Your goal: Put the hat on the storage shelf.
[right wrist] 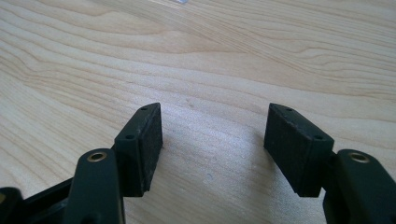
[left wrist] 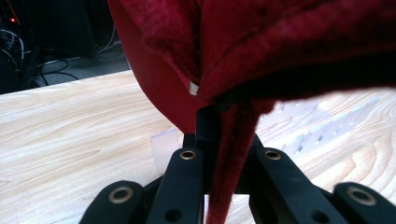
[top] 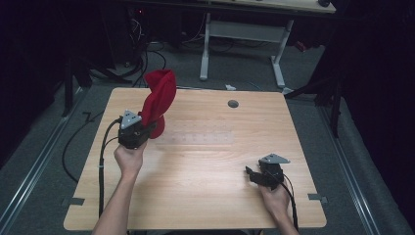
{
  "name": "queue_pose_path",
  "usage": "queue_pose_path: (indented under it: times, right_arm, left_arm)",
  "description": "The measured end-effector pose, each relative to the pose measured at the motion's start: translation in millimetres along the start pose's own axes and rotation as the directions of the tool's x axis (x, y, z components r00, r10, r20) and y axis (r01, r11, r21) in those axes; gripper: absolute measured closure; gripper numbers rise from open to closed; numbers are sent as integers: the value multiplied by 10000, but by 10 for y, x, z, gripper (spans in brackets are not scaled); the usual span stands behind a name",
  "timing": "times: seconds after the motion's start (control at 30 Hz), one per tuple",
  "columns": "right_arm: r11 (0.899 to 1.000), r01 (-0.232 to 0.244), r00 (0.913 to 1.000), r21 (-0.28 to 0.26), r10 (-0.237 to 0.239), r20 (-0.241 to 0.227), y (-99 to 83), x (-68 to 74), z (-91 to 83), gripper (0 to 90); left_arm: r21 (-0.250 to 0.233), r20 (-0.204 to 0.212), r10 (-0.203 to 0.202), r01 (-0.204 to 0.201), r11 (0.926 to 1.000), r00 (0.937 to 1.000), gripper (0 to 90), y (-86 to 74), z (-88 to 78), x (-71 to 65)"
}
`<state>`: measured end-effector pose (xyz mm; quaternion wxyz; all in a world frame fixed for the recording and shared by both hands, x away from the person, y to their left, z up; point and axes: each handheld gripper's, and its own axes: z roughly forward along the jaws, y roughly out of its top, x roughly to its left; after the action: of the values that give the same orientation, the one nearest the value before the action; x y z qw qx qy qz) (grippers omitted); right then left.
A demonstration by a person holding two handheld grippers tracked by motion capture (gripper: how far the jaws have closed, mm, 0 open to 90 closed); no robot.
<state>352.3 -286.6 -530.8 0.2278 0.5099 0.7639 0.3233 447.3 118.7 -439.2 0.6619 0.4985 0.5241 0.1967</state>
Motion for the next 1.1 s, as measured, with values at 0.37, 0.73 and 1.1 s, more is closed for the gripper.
queue_pose_path:
  times: [0.37, 0.73, 1.1]
  right_arm:
    - [10000, 15, 10000, 3, -15, -1, -1, 0, 0, 373]
    - [10000, 3, 10000, 7, -3, -13, -1, 3, -2, 373]
    - [10000, 4, 10000, 4, -4, -8, -2, 4, -2, 372]
  left_arm:
    - [-38, -80, 20, -20, 10000, 10000, 853, -38, 33, 1]
    - [182, -324, 86, -80, 9998, 9994, 854, -167, 70, 20]
    - [281, -339, -124, 133, 9995, 9993, 847, -273, 72, 76]
